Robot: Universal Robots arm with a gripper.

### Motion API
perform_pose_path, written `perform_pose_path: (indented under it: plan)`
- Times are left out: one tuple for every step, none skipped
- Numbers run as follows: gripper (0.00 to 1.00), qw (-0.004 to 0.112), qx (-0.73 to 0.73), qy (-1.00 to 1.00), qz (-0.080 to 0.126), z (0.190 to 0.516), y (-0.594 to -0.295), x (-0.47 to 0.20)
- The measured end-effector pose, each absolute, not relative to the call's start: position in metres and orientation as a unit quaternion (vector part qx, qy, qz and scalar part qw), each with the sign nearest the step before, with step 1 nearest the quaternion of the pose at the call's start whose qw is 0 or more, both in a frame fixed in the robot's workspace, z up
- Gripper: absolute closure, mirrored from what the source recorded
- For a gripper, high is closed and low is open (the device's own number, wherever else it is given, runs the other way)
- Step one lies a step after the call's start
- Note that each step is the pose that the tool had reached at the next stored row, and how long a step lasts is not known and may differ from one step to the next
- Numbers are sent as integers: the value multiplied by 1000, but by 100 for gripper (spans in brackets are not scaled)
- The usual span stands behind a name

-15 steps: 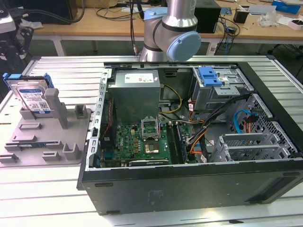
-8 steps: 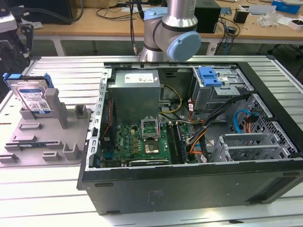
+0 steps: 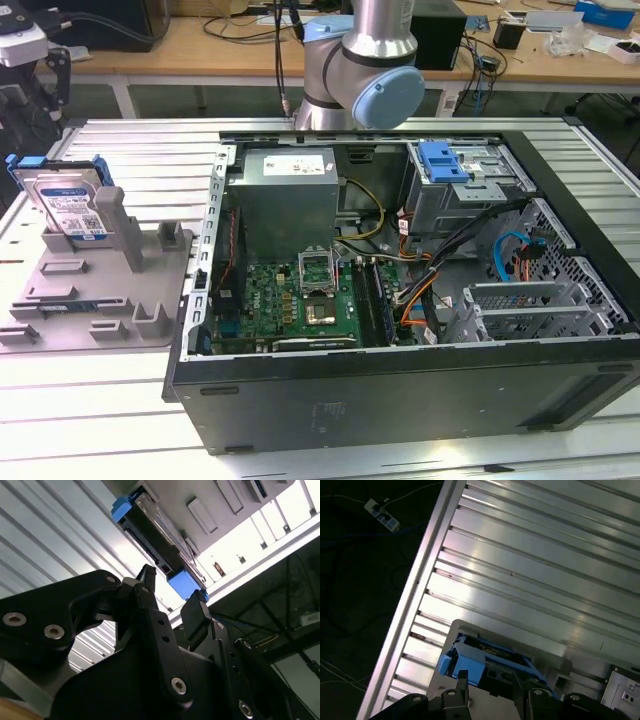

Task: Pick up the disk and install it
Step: 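Pick up the disk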

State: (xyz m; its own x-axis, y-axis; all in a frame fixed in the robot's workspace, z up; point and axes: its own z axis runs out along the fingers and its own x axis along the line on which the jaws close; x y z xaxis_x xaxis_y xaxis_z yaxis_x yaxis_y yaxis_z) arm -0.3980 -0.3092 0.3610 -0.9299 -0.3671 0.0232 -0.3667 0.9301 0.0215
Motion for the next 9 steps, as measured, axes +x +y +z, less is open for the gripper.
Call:
perform_pose_path:
  plan:
    - [52,14,199,-980,-8,361,-309,-398]
    - [52,14,209,-978,-8,361,-309,-398]
    - [52,14,221,-975,-8,361,-309,-398]
    - [52,14,230,-973,-8,361,-309,-398]
    - [52,14,244,-970,-8,361,-309,-398]
    - [52,14,260,-966,-7,361,-309,-398]
    - [52,14,274,-962,-7,361,-309,-398]
    - [52,14,287,-958,-7,361,-309,-398]
    - [52,14,296,-955,-7,361,-309,-398]
